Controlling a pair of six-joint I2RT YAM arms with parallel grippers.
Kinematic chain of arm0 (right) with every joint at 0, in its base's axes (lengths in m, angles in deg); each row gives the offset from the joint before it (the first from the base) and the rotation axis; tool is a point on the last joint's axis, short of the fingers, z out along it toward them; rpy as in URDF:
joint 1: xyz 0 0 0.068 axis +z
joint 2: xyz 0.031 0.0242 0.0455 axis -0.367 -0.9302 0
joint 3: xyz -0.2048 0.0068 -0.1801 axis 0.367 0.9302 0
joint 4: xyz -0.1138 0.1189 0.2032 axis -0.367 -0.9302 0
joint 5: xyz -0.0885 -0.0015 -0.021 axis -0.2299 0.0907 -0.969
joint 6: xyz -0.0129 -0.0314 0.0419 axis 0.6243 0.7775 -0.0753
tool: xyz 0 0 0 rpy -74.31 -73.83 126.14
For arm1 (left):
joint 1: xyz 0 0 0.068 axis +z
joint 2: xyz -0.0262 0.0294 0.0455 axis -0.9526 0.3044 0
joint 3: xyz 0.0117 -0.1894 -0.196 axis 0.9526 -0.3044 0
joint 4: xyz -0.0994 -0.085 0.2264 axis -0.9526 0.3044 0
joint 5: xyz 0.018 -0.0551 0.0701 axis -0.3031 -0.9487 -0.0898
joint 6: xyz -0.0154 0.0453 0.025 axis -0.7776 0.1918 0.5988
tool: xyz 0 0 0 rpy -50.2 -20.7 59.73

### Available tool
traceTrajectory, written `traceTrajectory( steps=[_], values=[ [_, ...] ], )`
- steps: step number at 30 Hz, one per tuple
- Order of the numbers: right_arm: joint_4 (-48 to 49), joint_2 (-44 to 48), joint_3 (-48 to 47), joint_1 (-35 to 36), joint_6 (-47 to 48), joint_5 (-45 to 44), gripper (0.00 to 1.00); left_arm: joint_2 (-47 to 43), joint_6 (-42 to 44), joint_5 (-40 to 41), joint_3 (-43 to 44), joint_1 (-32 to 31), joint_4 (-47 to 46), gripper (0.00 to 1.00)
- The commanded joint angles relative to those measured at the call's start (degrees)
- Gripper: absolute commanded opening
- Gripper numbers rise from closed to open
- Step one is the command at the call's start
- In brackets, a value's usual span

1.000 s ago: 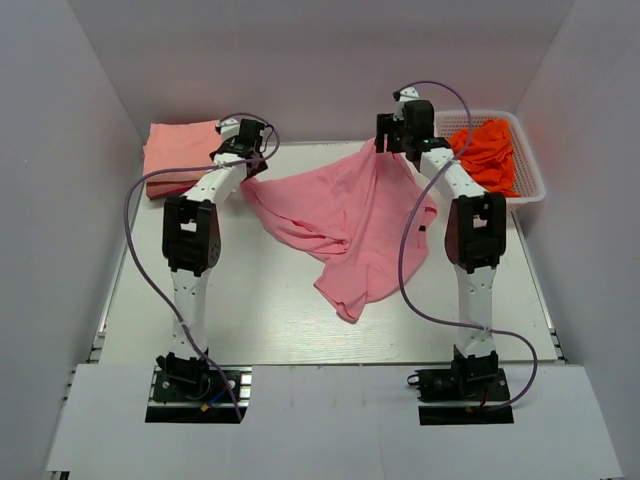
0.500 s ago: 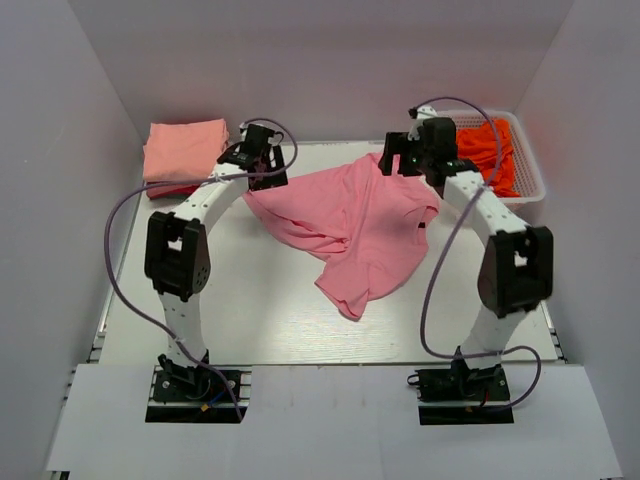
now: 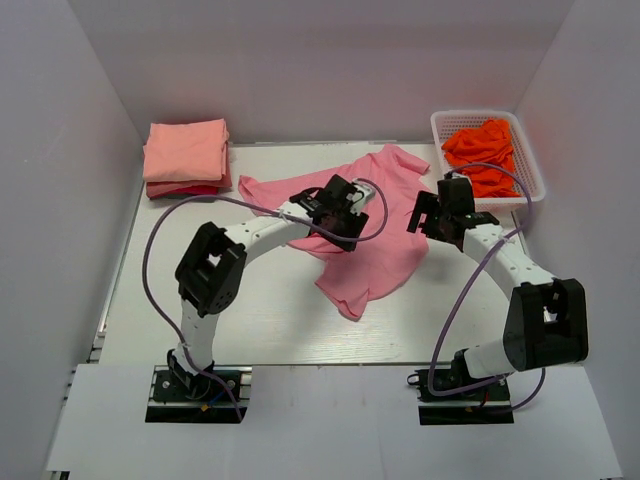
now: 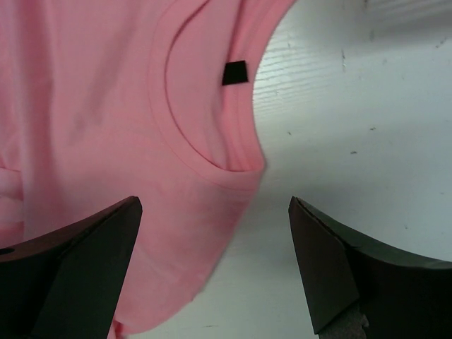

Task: Fold and stack the t-shirts
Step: Flatten out the tshirt

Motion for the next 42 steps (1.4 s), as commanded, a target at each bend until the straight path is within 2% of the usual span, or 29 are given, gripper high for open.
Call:
traceTrajectory(
  steps=[1,2,5,7,13,14,20,22,25,29,32,37,42],
  values=[
    [-1.1,2.2,-0.3,-0.9,-1.6,-2.8,0.90,2.1,3.6,3.5,2.8,0.1,0.8,0.55],
    [-1.5,2.1,-0.1,-1.2,-1.6,-2.7,0.90,3.3,3.6,5.3,4.4,-0.4,1.6,0.55],
    [-1.8,1.9,0.0,-1.6,-1.4,-2.3,0.90,6.9,1.6,11.1,6.5,-0.9,3.5,0.43],
    [-1.7,1.9,0.0,-1.6,-1.2,-1.8,0.90,6.9,0.6,13.9,6.5,-0.9,3.5,0.39],
    [-1.5,0.3,-0.2,-2.5,-0.3,0.4,0.90,8.8,-0.2,16.4,8.2,-0.9,1.6,0.39],
    [-1.6,0.3,-0.3,-2.5,-0.1,0.4,0.90,9.4,-1.0,16.4,8.2,-0.9,1.1,0.42],
    [-1.6,-1.2,-0.6,-2.7,0.7,1.5,0.90,11.0,-5.9,17.0,9.9,0.7,-2.0,0.42],
    [-1.6,-1.6,-0.7,-3.2,0.6,1.8,0.90,12.1,-8.1,20.1,11.7,0.7,-2.6,0.36],
    [-1.7,-2.6,-0.7,-3.1,0.8,2.4,0.90,13.6,-11.9,23.5,14.7,1.2,-1.2,0.20],
    [-2.0,-2.8,-0.4,-3.2,0.3,2.1,0.90,14.2,-12.8,20.9,15.2,1.8,-1.8,0.20],
    [-2.0,-3.2,-0.2,-3.4,0.9,2.5,0.90,14.7,-14.8,19.6,17.4,2.3,-0.9,0.25],
    [-2.1,-3.3,-0.1,-3.6,1.0,2.6,0.90,13.2,-21.1,27.2,18.5,2.3,8.2,0.24],
    [-2.0,-3.5,0.0,-3.4,0.9,3.2,0.90,8.3,-27.1,32.9,13.7,4.2,12.6,0.26]
  ],
)
